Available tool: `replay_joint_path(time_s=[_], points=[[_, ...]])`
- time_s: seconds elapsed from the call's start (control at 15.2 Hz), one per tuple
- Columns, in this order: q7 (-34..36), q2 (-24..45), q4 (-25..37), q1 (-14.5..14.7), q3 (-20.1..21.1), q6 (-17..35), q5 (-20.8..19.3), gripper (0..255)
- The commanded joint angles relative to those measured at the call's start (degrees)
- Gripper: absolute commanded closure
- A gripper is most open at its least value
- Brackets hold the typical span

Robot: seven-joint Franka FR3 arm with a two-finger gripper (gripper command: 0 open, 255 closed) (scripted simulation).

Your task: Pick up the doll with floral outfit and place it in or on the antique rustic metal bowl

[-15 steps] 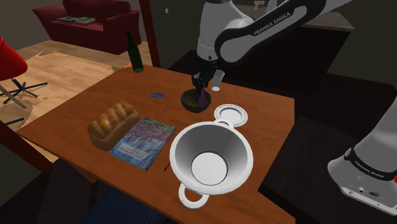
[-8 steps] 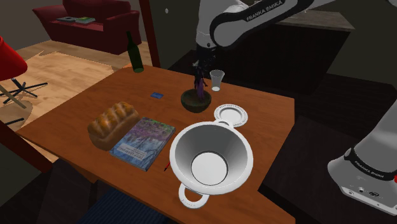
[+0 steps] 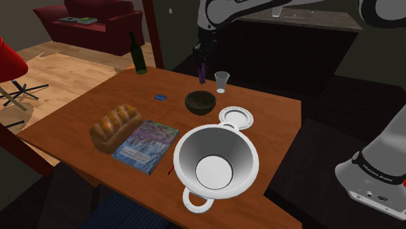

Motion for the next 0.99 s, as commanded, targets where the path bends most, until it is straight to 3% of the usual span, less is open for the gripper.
replay_joint_path(time_s=[0.0, 0.92], points=[[-0.87, 2.48, 3.75, -0.31, -0.21, -1.25, 0.02, 255], [0.03, 5.32, -2.54, -0.35, -0.65, 7.84, -0.75, 255]])
